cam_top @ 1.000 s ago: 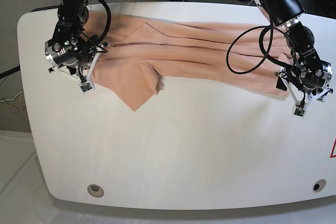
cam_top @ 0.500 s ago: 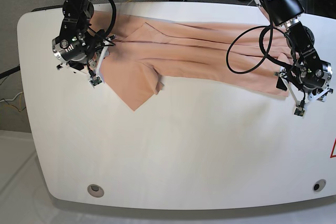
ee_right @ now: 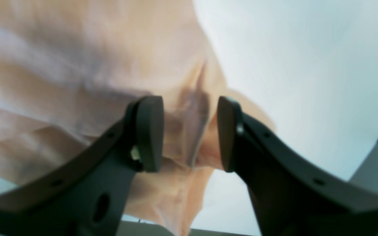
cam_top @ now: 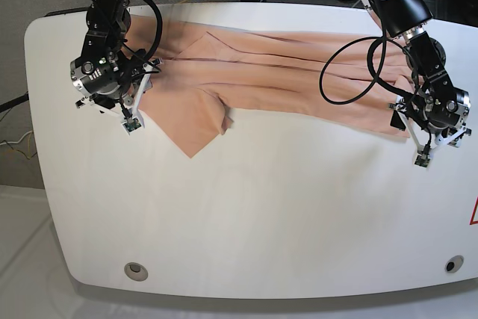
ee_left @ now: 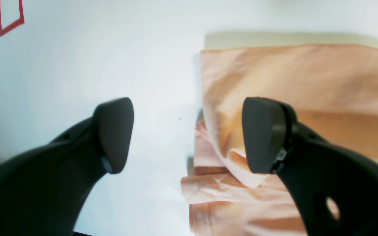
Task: Fold the T-shirt properly
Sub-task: 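Hold both ends of the peach shirt strip and tension it, then lower both held ends and lay the strip flat on the table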
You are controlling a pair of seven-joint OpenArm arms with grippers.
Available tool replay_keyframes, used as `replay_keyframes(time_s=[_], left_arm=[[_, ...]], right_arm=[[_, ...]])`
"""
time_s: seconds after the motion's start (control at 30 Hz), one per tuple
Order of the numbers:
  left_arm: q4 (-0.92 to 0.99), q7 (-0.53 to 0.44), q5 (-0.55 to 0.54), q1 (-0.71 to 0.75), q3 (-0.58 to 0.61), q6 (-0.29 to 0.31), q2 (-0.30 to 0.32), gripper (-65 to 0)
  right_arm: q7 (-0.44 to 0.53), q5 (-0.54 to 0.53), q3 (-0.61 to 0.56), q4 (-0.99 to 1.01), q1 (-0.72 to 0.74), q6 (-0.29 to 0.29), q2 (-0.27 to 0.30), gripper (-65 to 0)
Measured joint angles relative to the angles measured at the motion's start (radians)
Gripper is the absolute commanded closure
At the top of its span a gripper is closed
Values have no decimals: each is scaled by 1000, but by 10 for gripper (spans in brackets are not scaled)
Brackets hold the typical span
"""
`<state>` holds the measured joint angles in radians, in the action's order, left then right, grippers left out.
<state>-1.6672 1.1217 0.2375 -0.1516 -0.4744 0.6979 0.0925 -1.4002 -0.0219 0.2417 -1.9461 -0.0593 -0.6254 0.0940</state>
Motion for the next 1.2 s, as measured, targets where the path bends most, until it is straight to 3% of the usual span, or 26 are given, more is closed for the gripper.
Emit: replay_keyframes(time_s=[0.07, 0.13, 0.23, 0.27, 0.3, 0.33, 0.4, 0.67, 1.07, 1.2], left_arm=[[-3, -9, -5, 10, 11, 0, -1, -374], [-8, -11, -13, 24, 13, 2, -2, -232], [-19, 1, 5, 41, 22, 2, -2, -22], [-23, 4, 12, 44, 24, 2, -1, 0], [-27, 3, 16, 47, 26, 2, 0, 0], [-33, 0, 27, 49, 26, 3, 0, -5], [-39, -5, 41, 53, 30, 2, 0, -34], [-75, -65, 41, 103, 51, 2, -3, -12], [-77, -72, 49, 177, 51, 2, -3, -10], [-74, -138, 53, 203, 43, 2, -18, -10]], right_arm=[[0, 0, 0, -17, -2, 0, 0, -257], [0, -1, 0, -28, -3, 0, -3, -222], [1, -1, -2, -30, -7, 0, -2, -115], [1, -2, -2, -31, -10, 0, -3, -74], [0, -1, -2, -31, -14, 0, -3, -5], [0, -4, -2, -32, -19, 0, -3, 0], [-1, -4, -2, -32, -27, 0, -5, 0], [4, -5, -6, -32, -52, -3, -6, 0], [-7, -6, -6, -32, -94, -3, -5, 0], [-6, -3, -6, -29, -94, 0, -6, 0]])
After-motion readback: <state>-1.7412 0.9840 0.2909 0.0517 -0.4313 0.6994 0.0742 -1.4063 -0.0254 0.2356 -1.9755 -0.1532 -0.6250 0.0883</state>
